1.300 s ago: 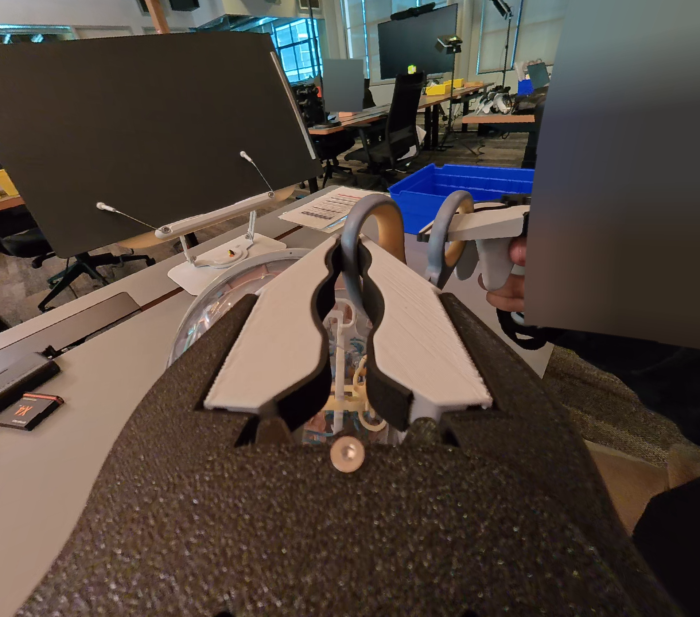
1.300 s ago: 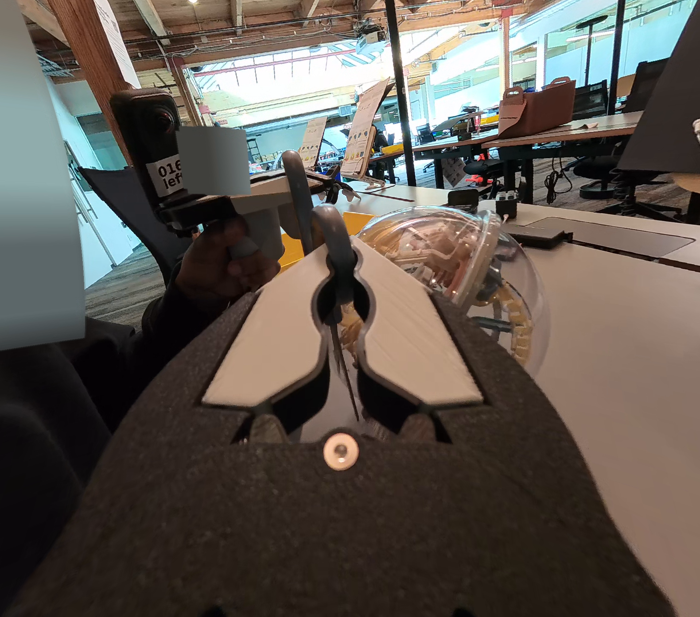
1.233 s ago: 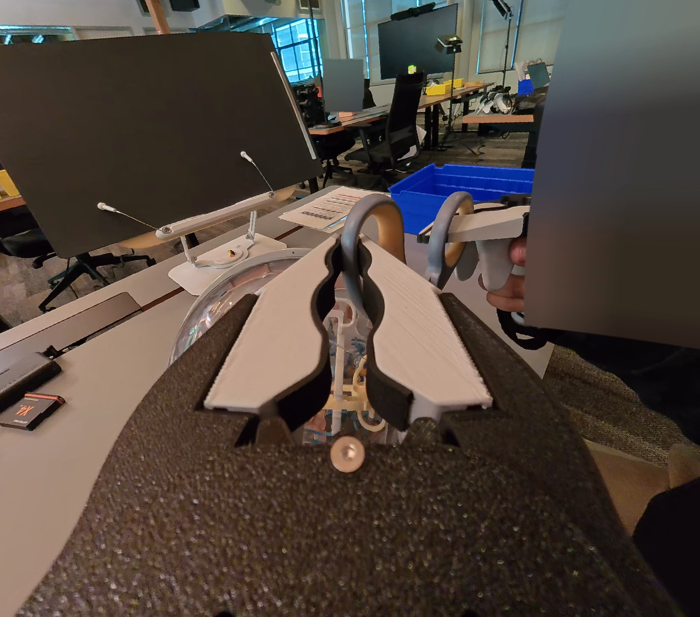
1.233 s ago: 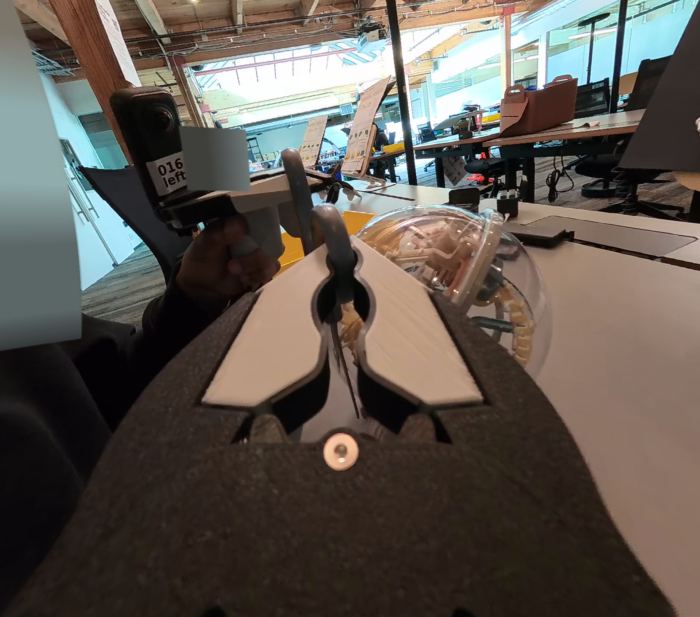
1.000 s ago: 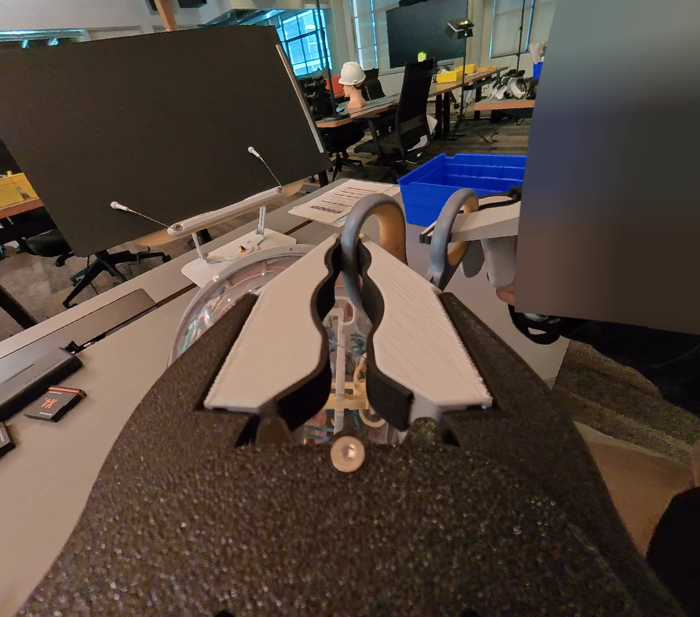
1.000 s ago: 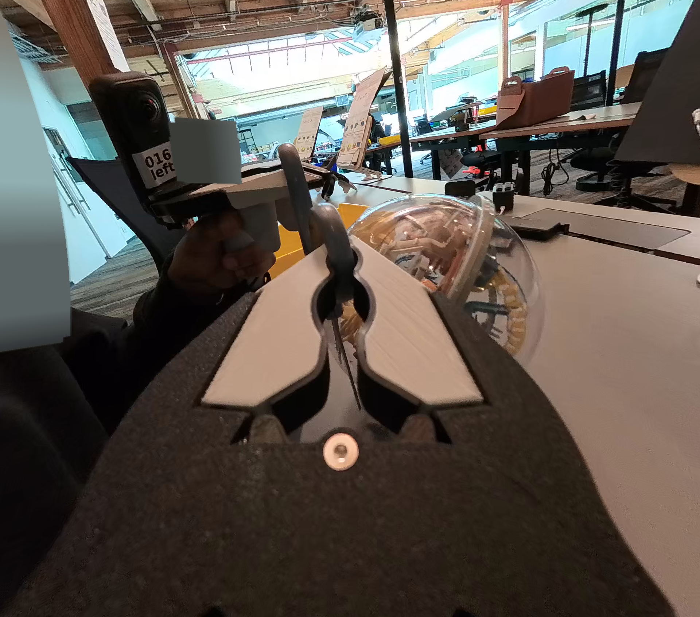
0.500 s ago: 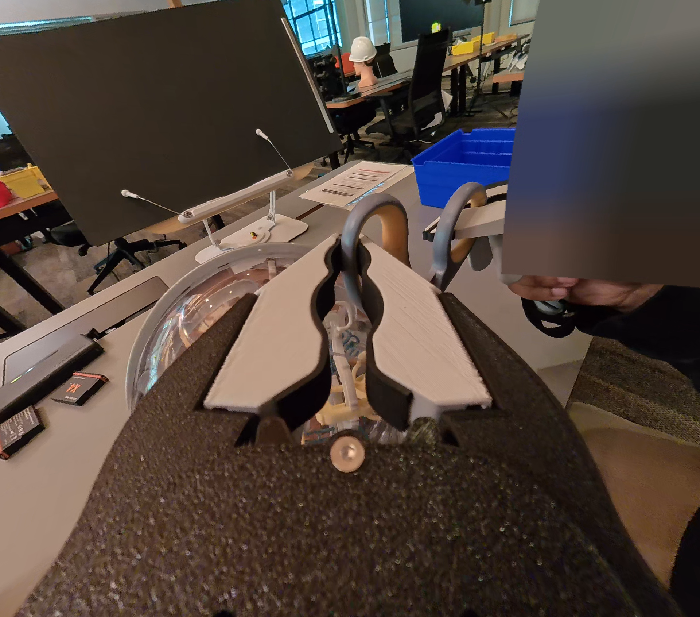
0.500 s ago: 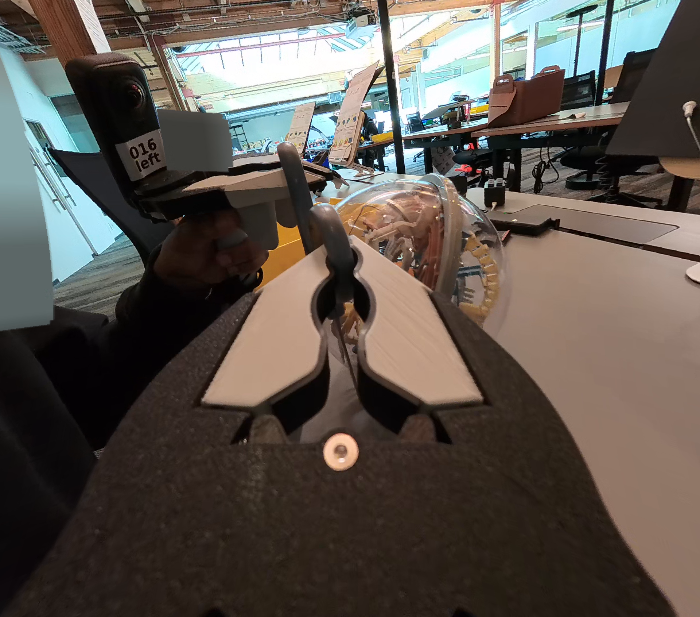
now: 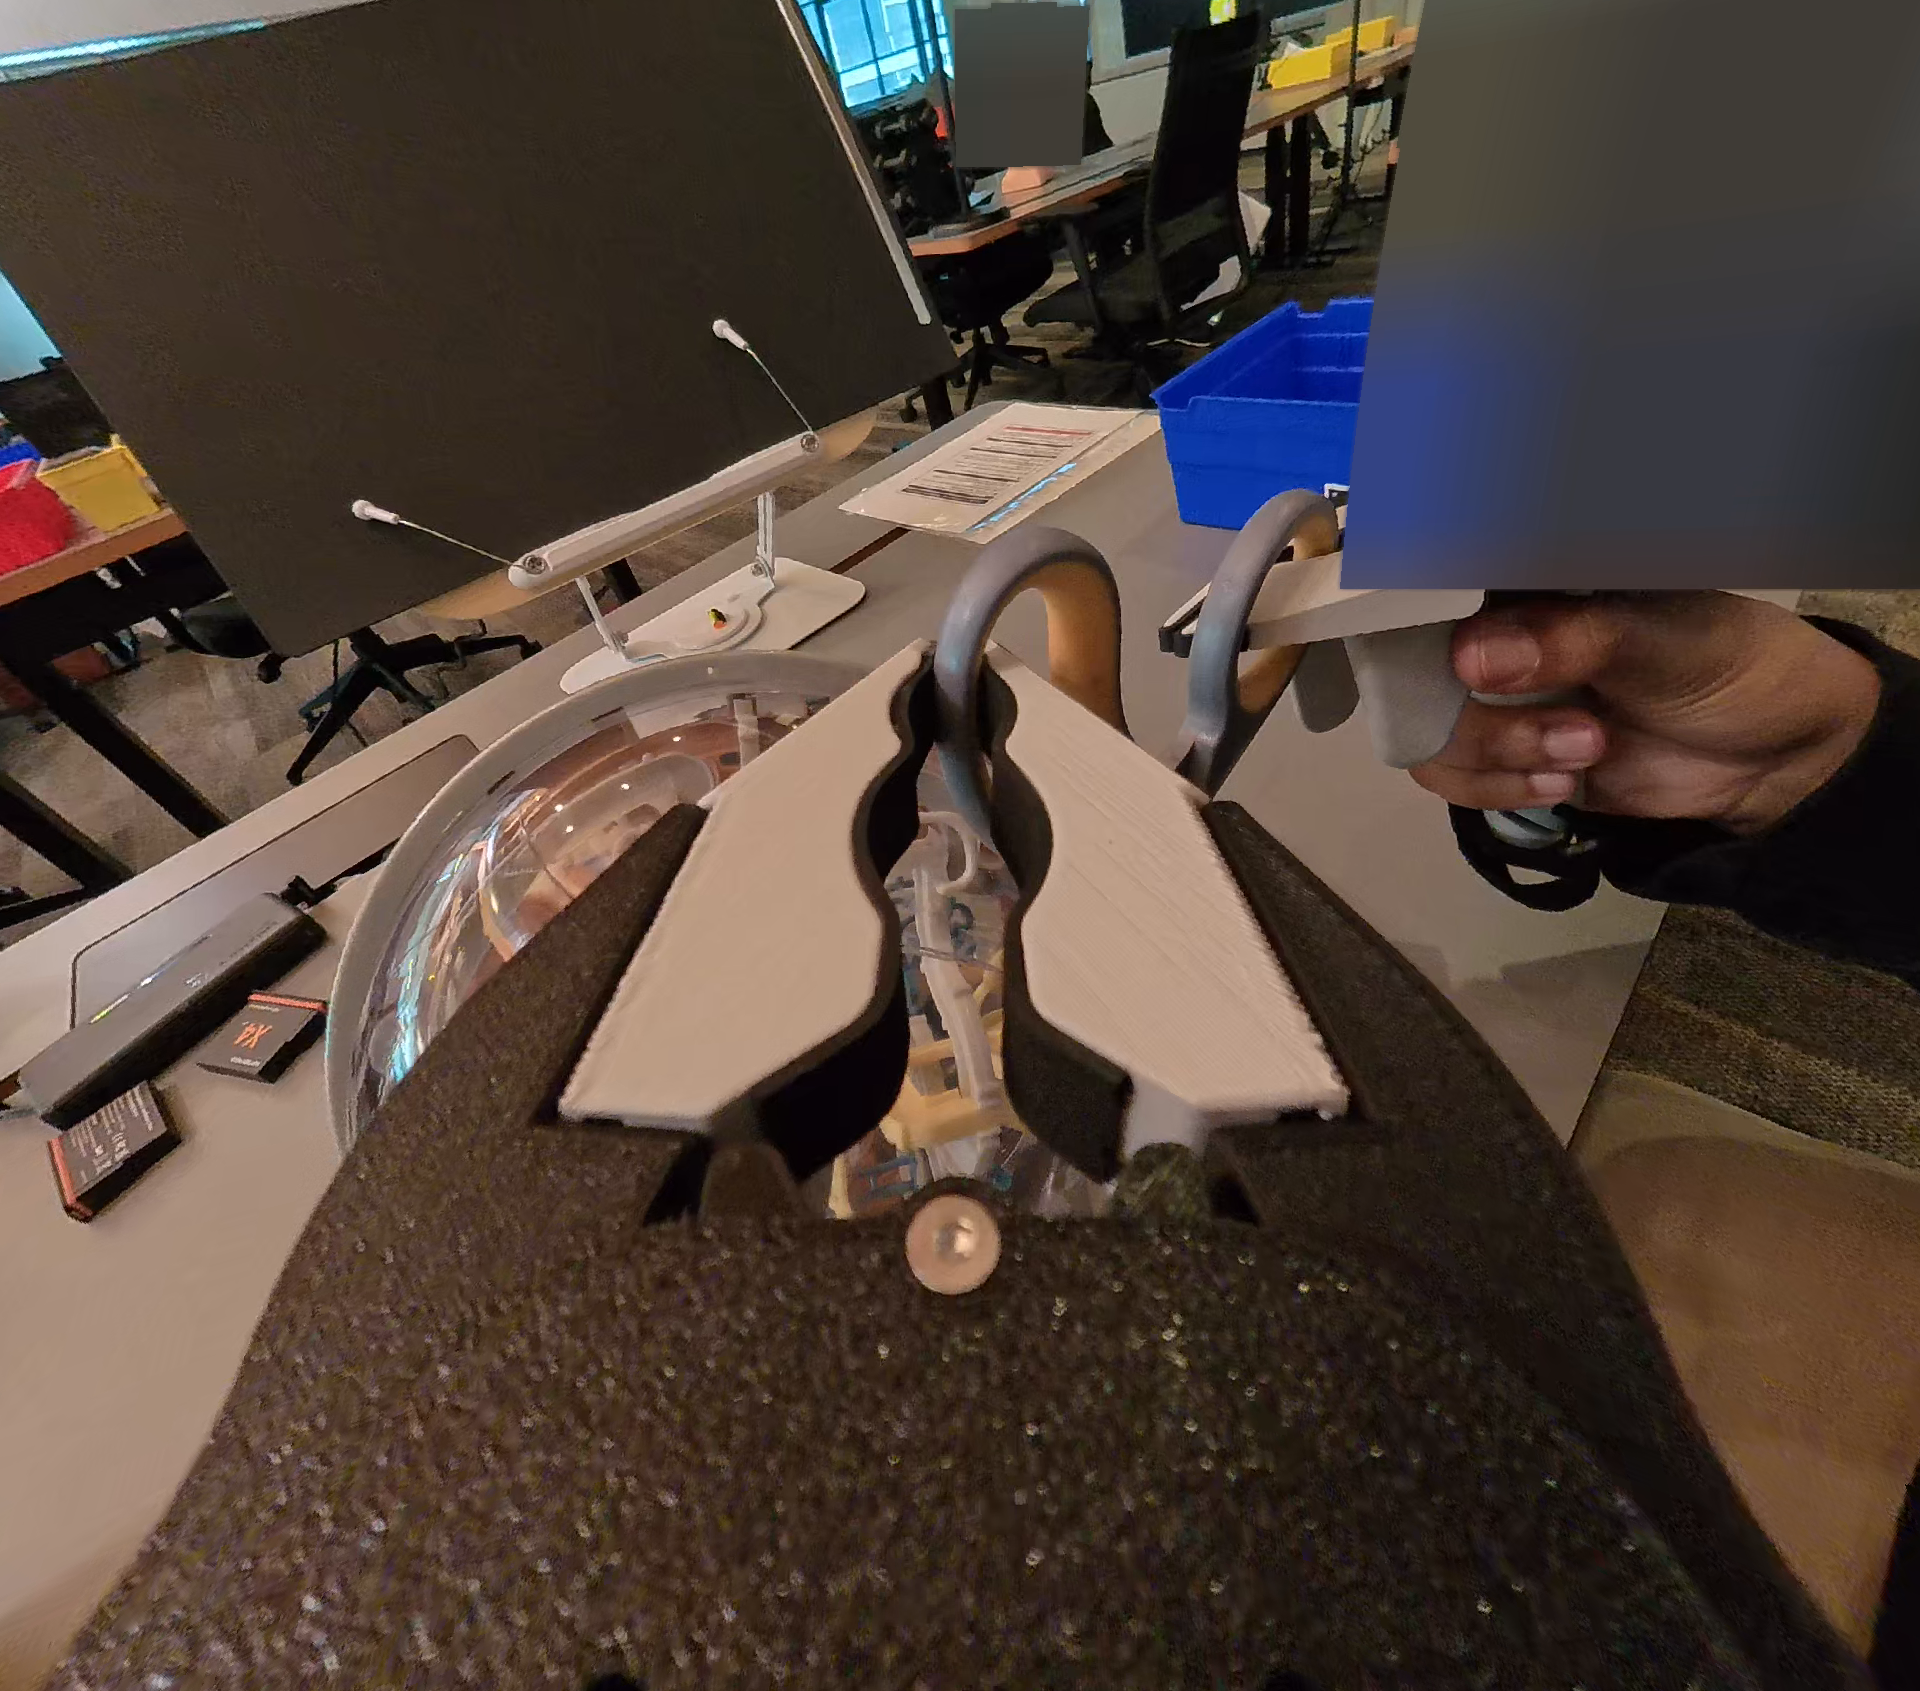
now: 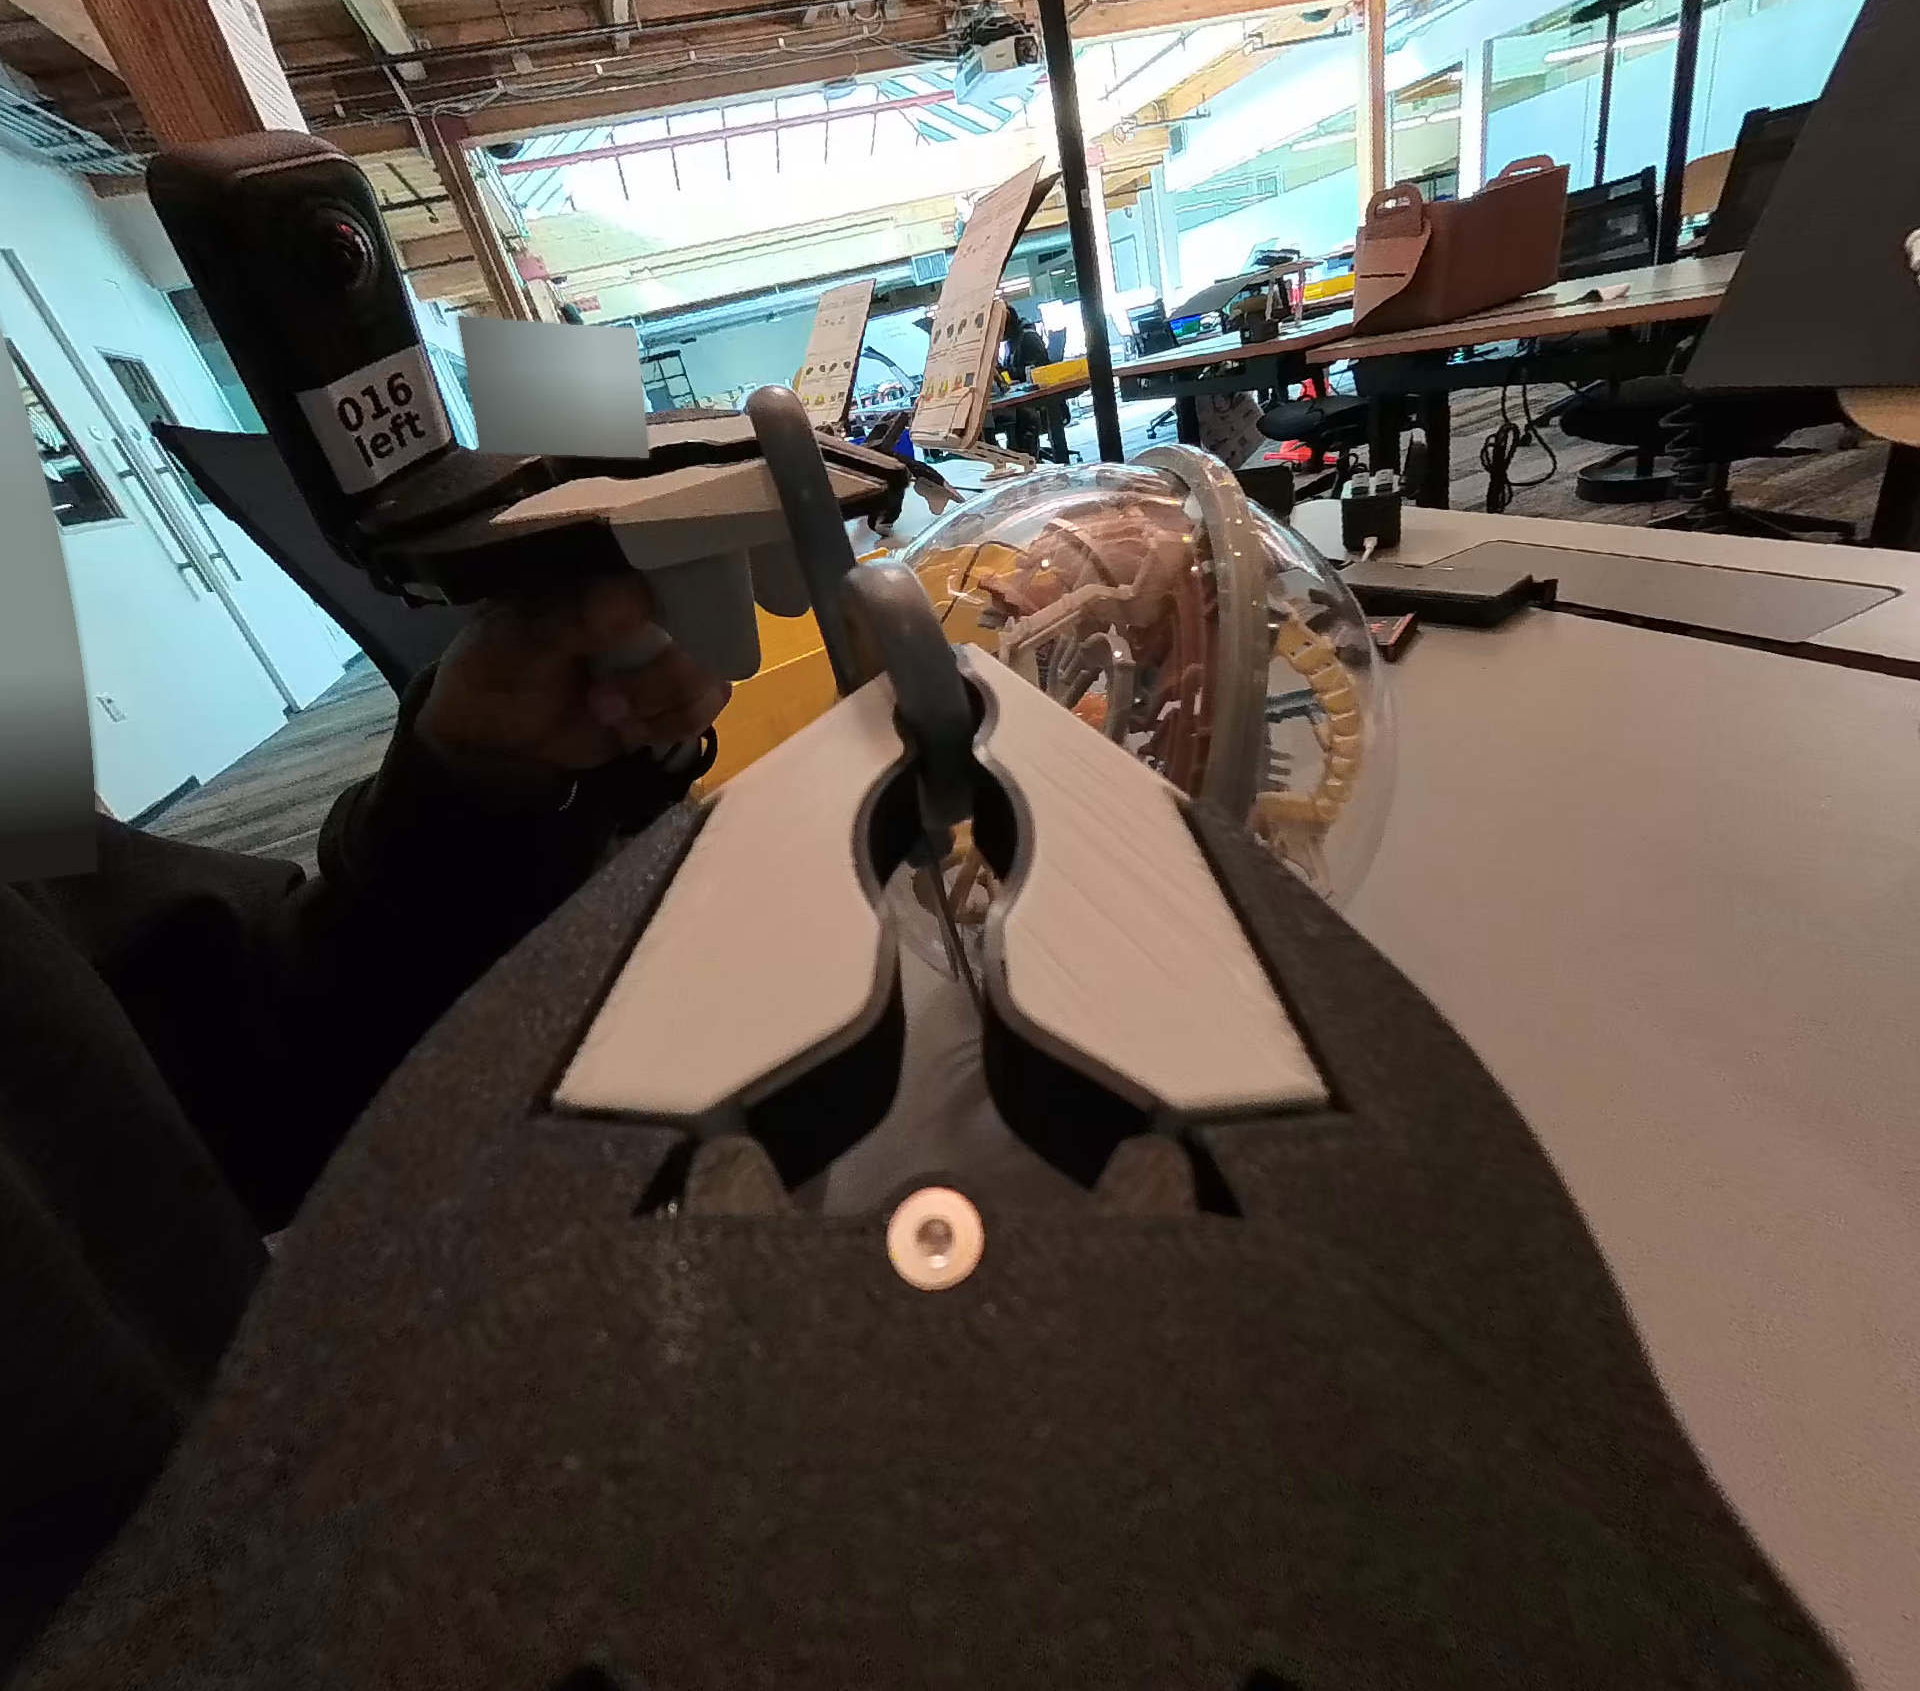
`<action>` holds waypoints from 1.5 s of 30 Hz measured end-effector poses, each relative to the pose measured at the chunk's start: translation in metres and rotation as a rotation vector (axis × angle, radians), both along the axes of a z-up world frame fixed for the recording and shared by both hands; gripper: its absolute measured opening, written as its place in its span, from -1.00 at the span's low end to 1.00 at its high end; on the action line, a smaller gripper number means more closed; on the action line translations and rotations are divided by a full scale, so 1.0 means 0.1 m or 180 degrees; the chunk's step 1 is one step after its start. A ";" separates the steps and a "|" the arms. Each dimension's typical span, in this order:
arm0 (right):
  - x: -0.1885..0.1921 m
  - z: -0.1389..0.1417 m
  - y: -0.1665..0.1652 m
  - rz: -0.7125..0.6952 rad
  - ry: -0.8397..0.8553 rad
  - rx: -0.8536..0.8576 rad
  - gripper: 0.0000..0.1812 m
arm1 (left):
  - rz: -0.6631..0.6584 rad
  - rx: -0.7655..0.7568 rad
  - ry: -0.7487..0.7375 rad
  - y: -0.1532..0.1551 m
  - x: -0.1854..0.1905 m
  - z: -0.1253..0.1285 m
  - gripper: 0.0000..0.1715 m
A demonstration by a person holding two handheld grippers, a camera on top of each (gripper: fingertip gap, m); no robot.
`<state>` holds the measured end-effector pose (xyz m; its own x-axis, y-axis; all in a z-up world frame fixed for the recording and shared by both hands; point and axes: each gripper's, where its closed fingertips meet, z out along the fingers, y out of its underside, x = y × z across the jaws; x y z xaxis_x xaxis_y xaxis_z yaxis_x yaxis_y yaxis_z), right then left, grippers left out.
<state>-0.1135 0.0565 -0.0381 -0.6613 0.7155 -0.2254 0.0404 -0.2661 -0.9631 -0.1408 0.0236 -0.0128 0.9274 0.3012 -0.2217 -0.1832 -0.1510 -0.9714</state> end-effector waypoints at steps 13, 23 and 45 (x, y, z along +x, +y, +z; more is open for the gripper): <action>0.00 -0.03 0.03 0.0102 0.0044 -0.0083 -1.00 | -0.0011 0.0024 0.0055 0.03 0.02 0.00 -0.97; 0.01 -0.05 0.05 0.0246 0.0150 -0.0190 -1.00 | -0.0055 0.0013 0.0137 0.06 0.08 0.00 -0.97; -0.11 -0.30 0.11 0.0247 0.0044 -0.0090 -1.00 | 0.0027 -0.0086 0.0027 0.02 -0.04 -0.07 -0.98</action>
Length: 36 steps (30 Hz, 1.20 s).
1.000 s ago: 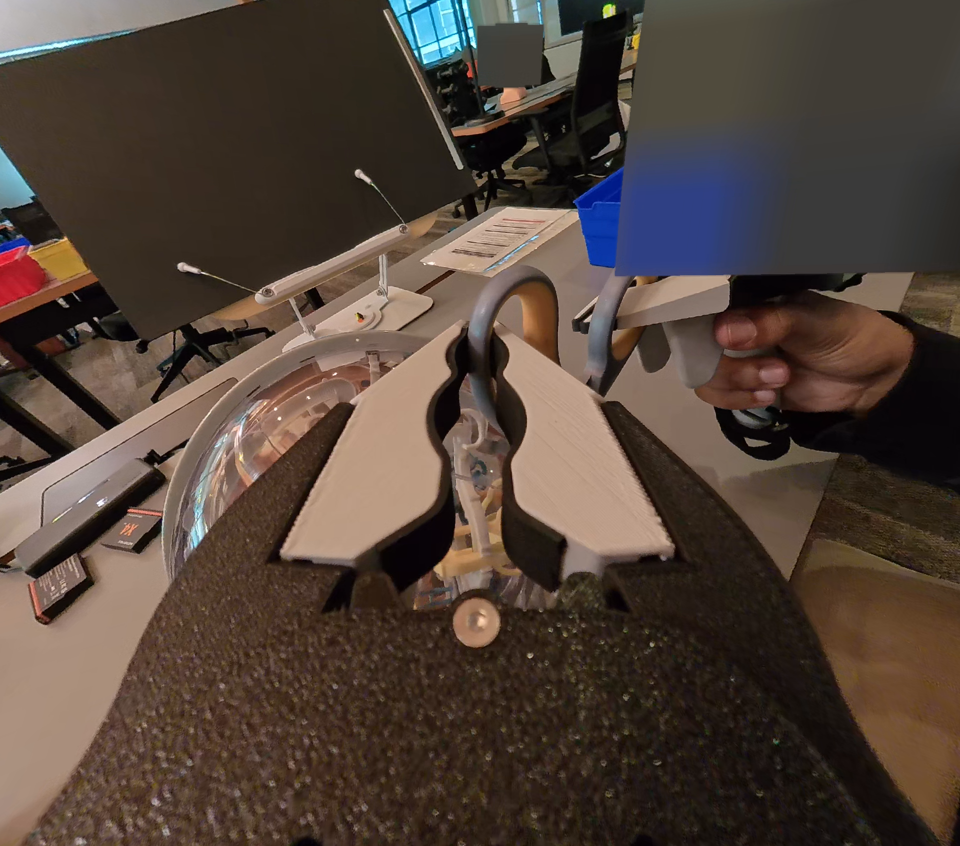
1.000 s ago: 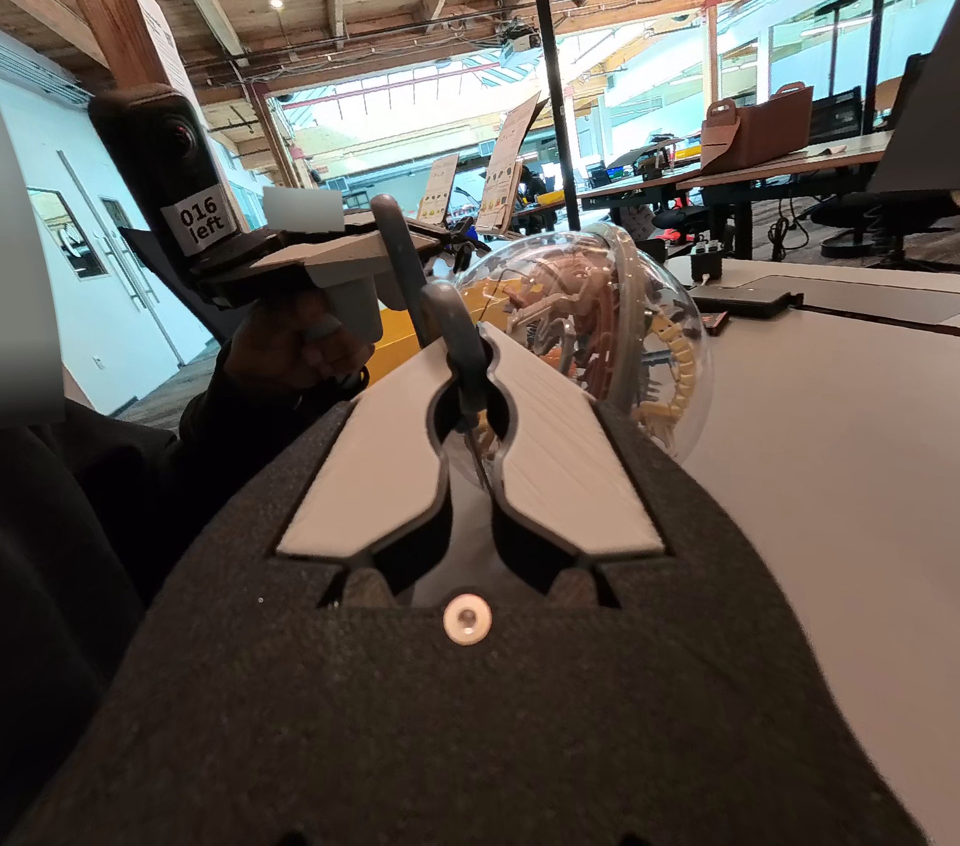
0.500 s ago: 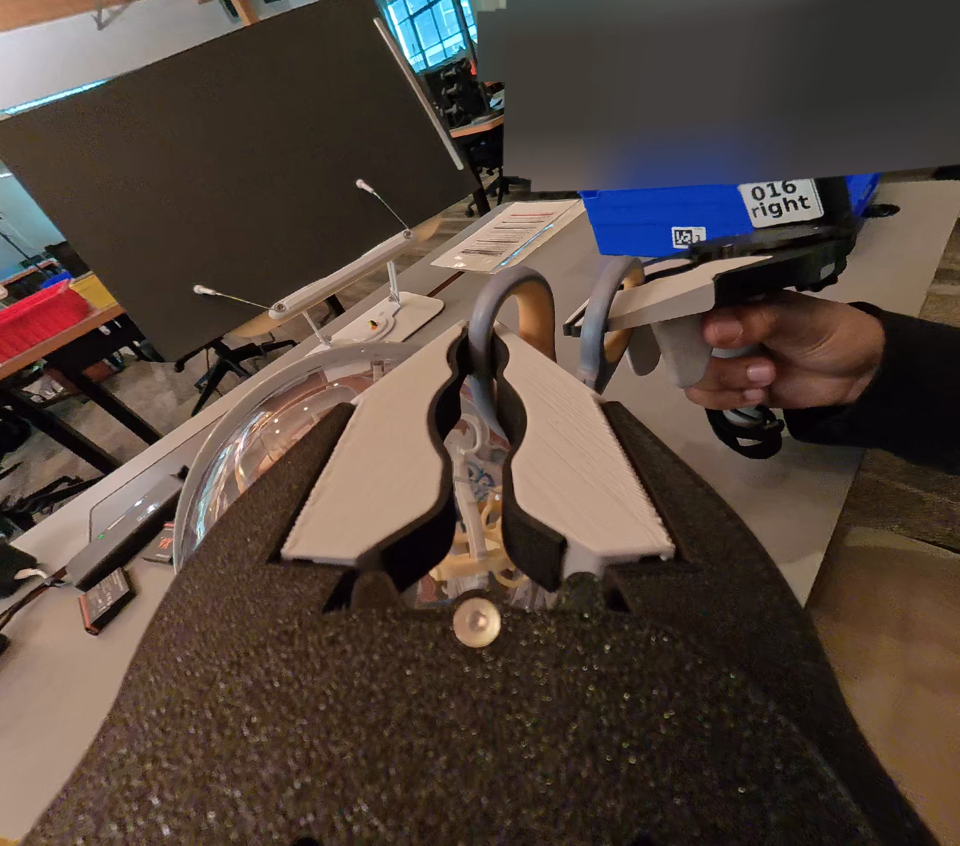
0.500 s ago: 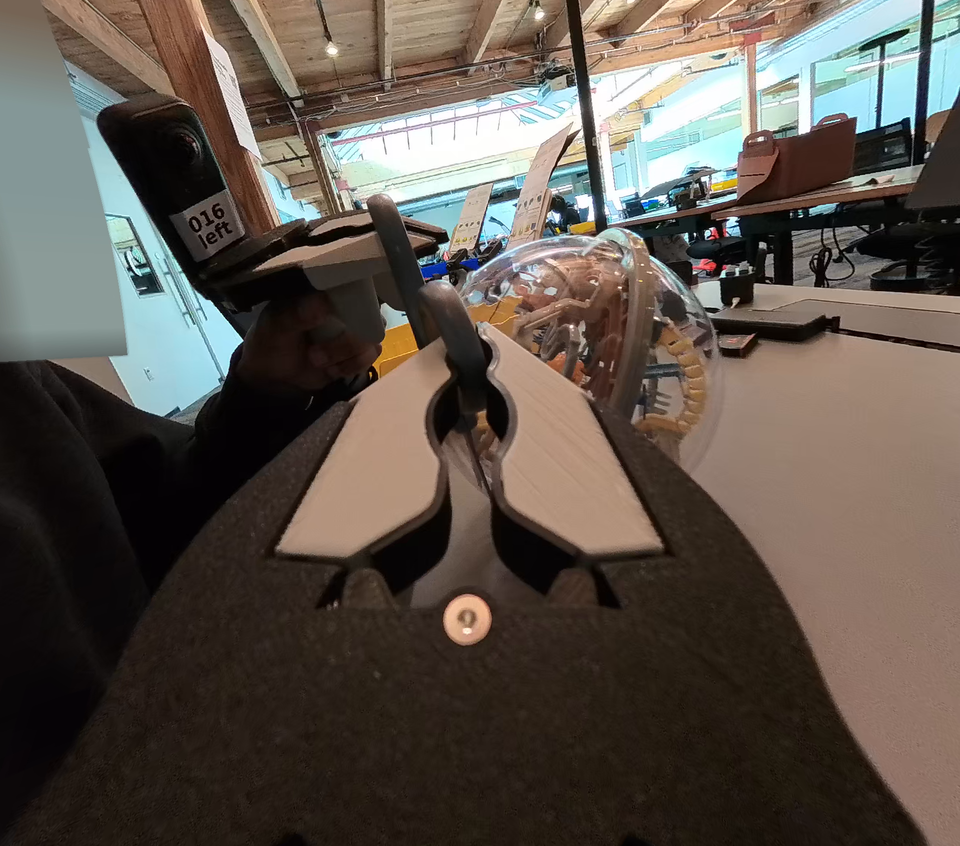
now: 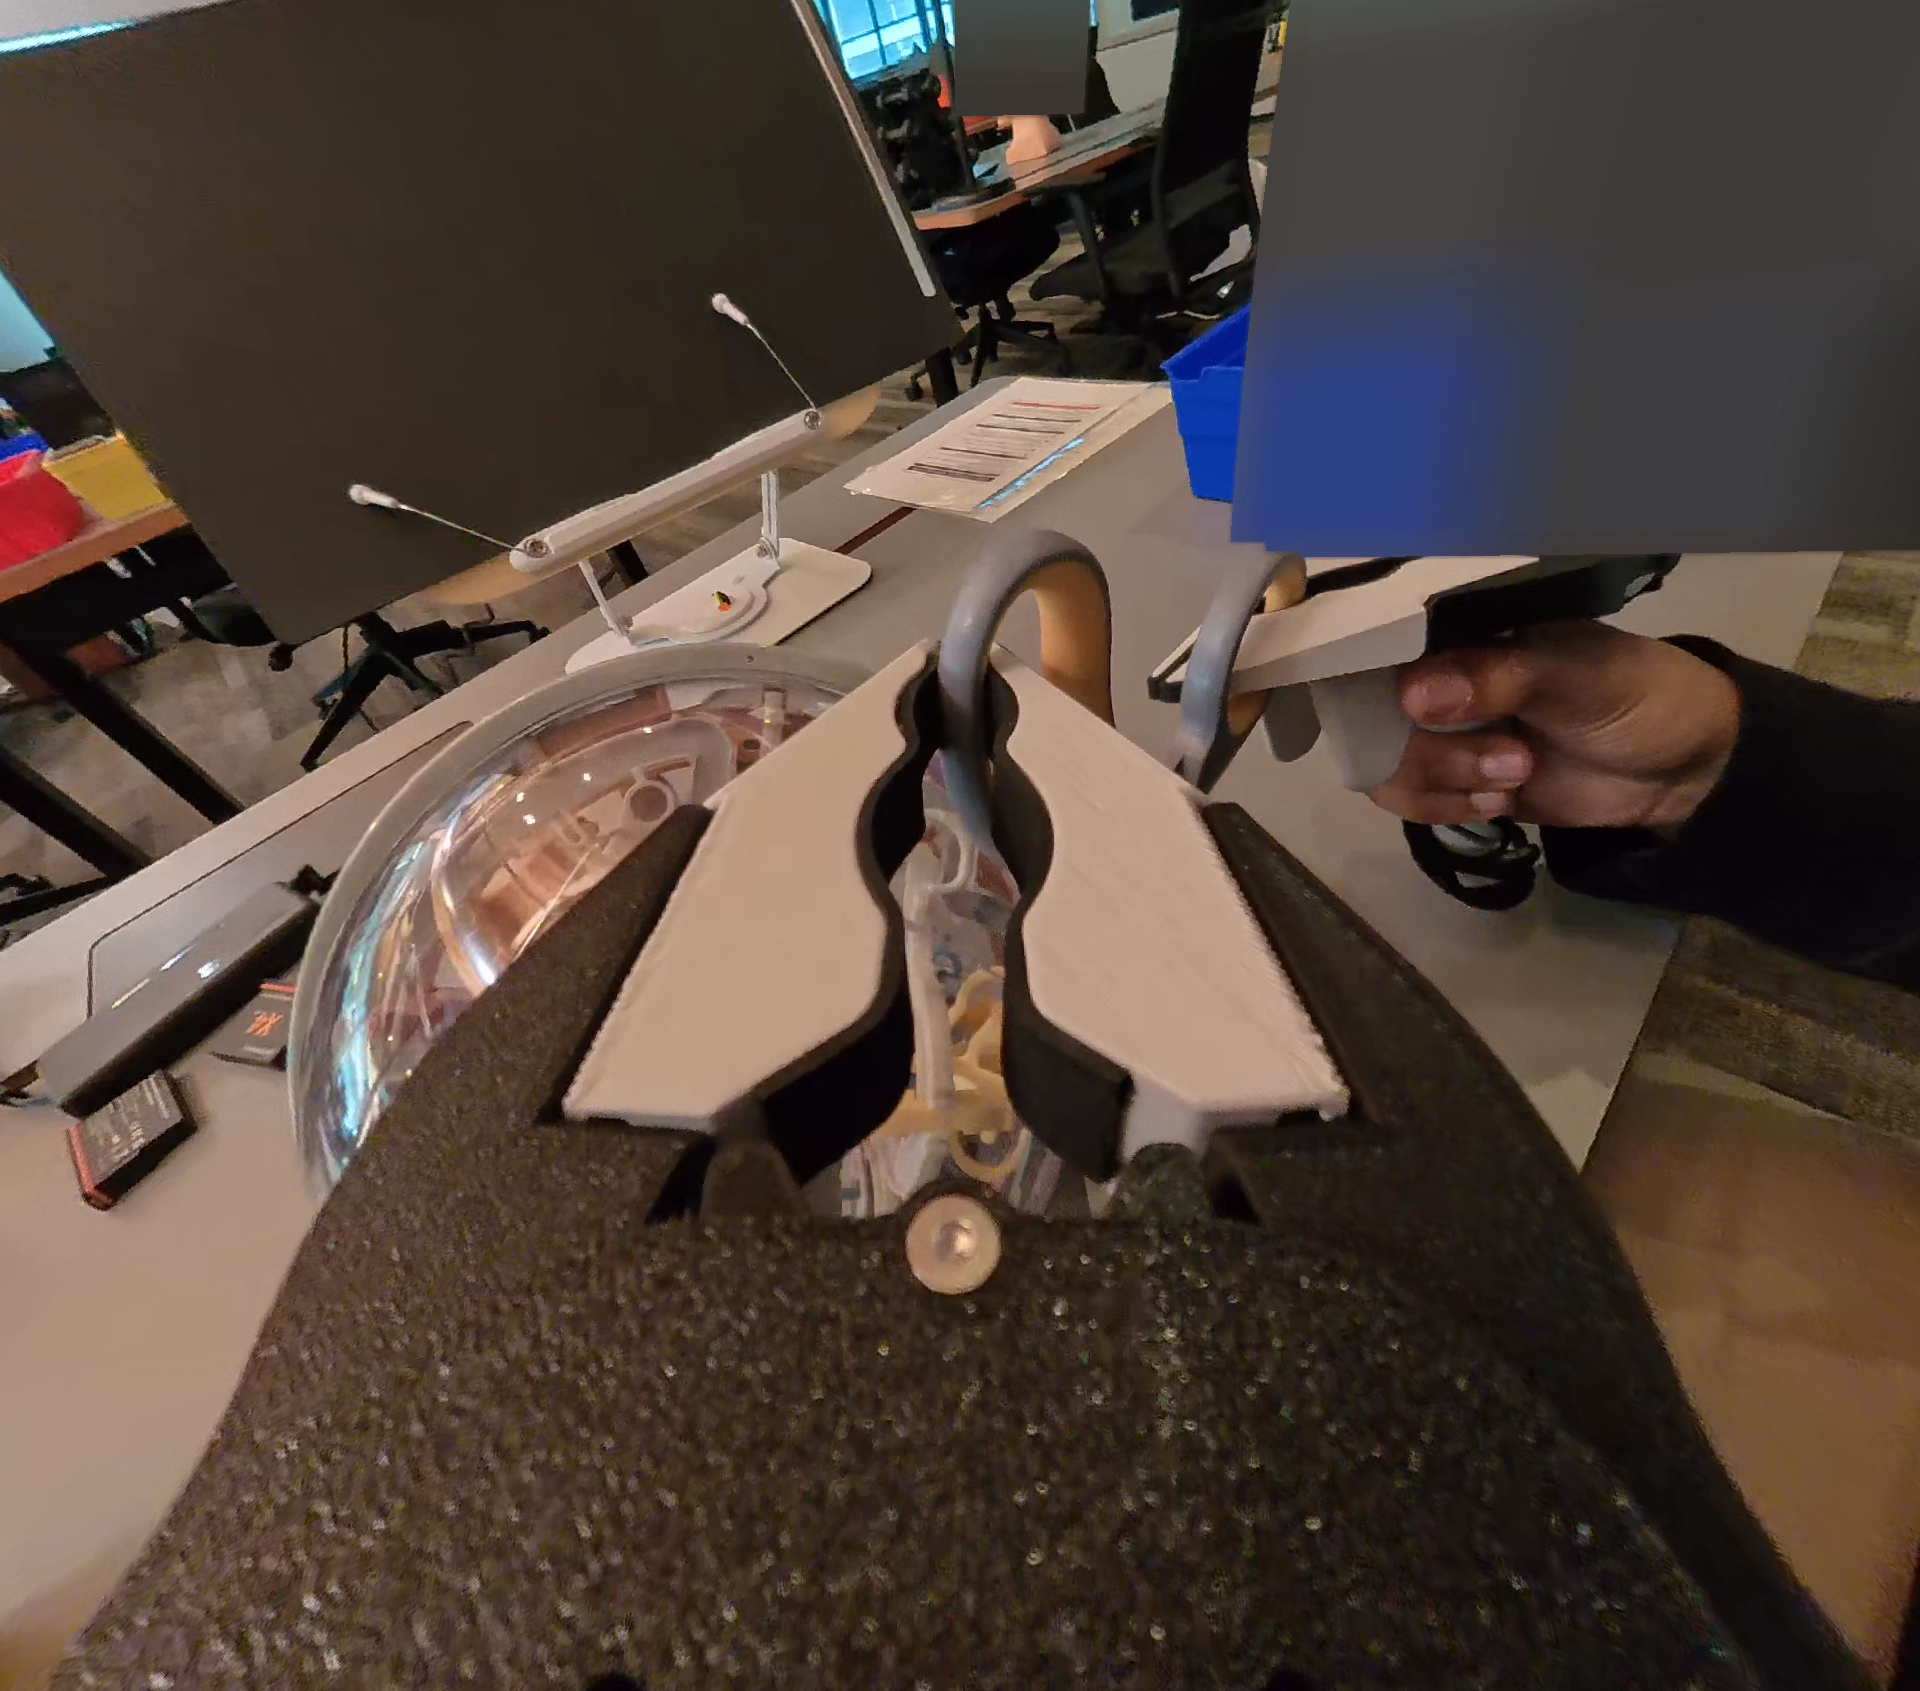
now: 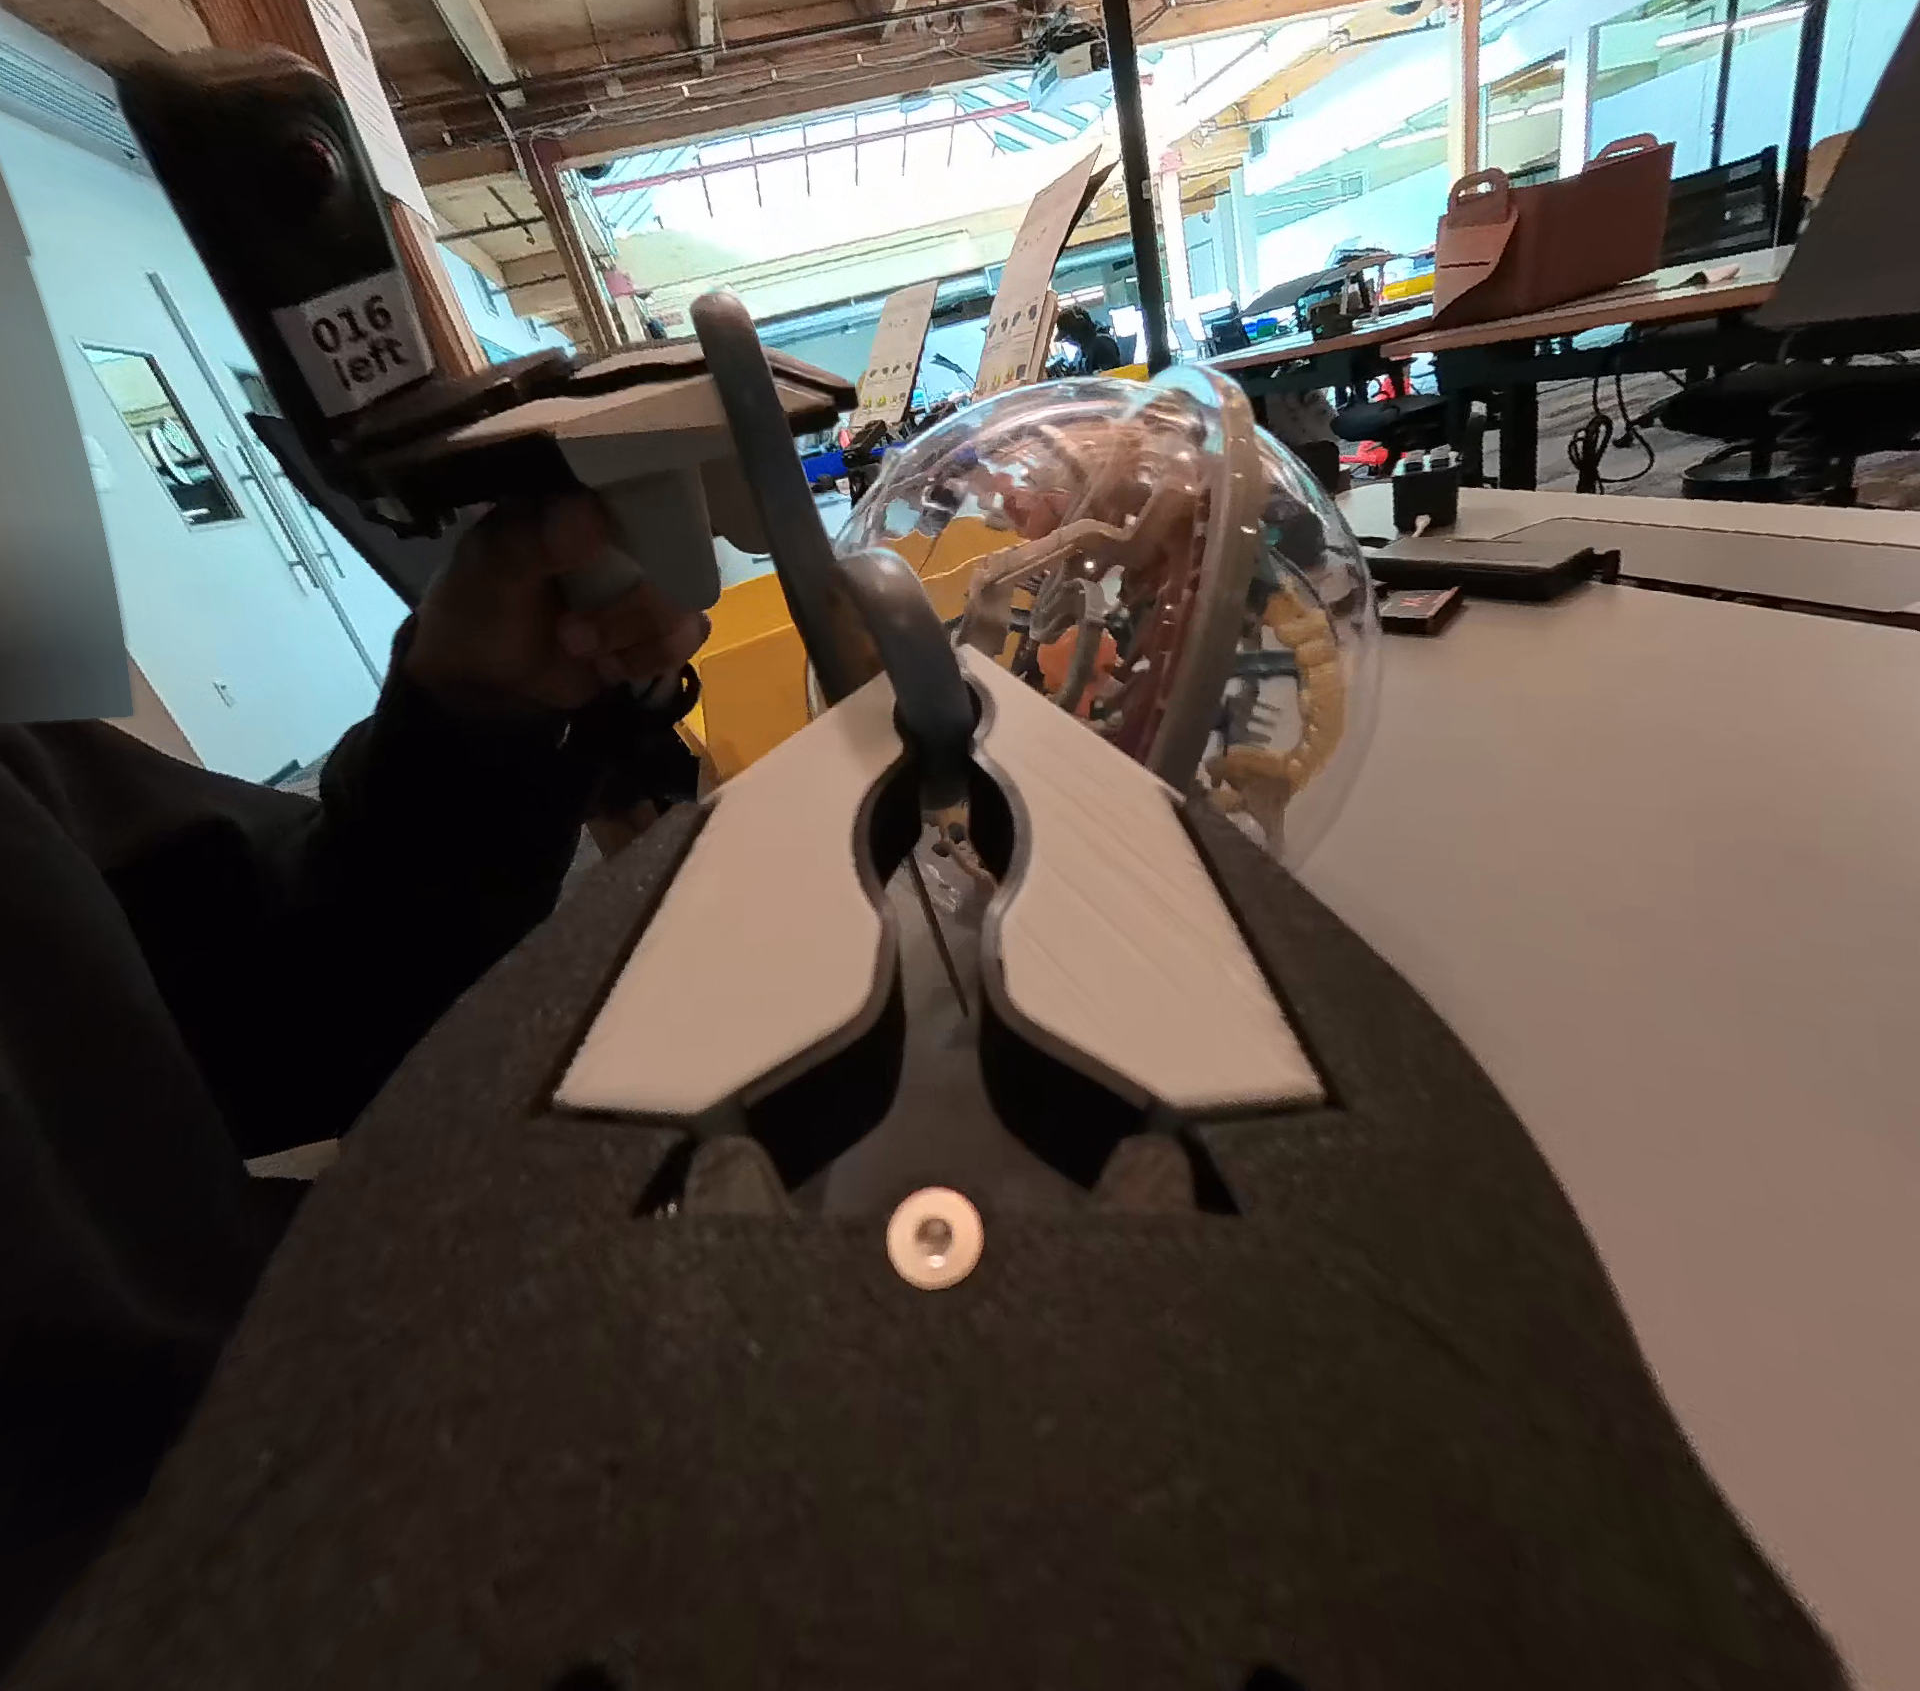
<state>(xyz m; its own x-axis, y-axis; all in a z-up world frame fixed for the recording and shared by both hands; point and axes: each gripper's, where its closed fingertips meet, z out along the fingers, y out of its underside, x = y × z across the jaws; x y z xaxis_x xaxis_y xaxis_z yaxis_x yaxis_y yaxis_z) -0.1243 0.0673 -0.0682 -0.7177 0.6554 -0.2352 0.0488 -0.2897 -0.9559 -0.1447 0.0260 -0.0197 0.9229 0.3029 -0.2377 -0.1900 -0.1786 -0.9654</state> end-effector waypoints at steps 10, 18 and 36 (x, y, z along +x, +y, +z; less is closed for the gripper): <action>-0.05 -0.03 -0.09 0.0038 -0.0120 -0.0312 -1.00 | -0.0013 -0.0146 0.0022 0.12 0.10 -0.11 -1.00; -0.03 0.01 -0.19 -0.0048 -0.0156 -0.0139 -1.00 | 0.0285 -0.0359 0.0091 0.05 -0.02 -0.15 -1.00; -0.08 -0.07 -0.24 -0.0072 -0.0319 -0.0185 -1.00 | 0.0280 -0.0515 0.0045 0.05 -0.05 -0.23 -1.00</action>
